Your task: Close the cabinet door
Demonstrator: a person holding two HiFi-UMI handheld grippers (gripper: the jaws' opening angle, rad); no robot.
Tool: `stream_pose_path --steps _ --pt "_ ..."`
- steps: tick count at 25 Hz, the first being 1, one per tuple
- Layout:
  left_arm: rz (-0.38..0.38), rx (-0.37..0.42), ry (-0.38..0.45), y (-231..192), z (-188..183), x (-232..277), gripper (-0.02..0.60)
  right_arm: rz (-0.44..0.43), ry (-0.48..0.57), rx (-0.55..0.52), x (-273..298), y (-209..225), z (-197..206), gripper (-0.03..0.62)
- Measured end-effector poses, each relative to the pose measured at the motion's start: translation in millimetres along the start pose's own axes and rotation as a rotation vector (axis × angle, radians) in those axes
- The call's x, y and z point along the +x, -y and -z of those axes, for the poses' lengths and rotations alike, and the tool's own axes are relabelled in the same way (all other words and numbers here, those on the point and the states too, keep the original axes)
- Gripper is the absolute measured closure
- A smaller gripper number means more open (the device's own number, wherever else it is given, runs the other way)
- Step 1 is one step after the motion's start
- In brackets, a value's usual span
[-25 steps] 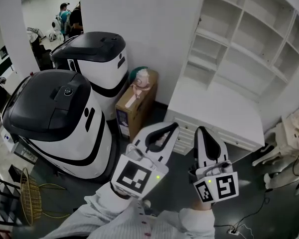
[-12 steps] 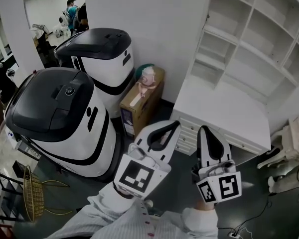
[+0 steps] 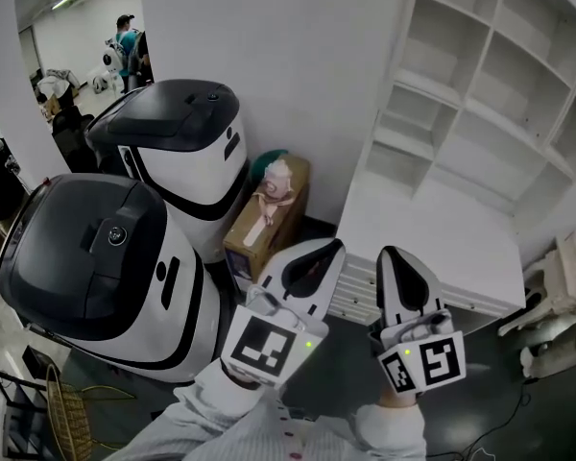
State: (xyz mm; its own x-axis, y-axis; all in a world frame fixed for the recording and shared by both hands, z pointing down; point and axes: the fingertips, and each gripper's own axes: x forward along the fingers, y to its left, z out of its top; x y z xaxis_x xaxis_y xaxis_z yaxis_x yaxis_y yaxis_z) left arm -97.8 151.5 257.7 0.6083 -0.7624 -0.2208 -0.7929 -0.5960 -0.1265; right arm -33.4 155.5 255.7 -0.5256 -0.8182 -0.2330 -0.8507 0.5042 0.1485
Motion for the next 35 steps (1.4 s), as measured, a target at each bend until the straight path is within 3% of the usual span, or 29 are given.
stream_pose_path --steps 15,23,35 --pt "0.084 -0.008 0.002 -126 16 74 0.571 0.1 -0.008 -0.046 139 27 14 0.582" --pt "0.109 -0.043 -0.024 -159 32 95 0.571 0.156 -0.036 -0.081 169 46 19 0.582" --pt "0.13 -0.027 -0.049 -186 45 134 0.571 0.201 -0.034 -0.095 203 85 24 0.582"
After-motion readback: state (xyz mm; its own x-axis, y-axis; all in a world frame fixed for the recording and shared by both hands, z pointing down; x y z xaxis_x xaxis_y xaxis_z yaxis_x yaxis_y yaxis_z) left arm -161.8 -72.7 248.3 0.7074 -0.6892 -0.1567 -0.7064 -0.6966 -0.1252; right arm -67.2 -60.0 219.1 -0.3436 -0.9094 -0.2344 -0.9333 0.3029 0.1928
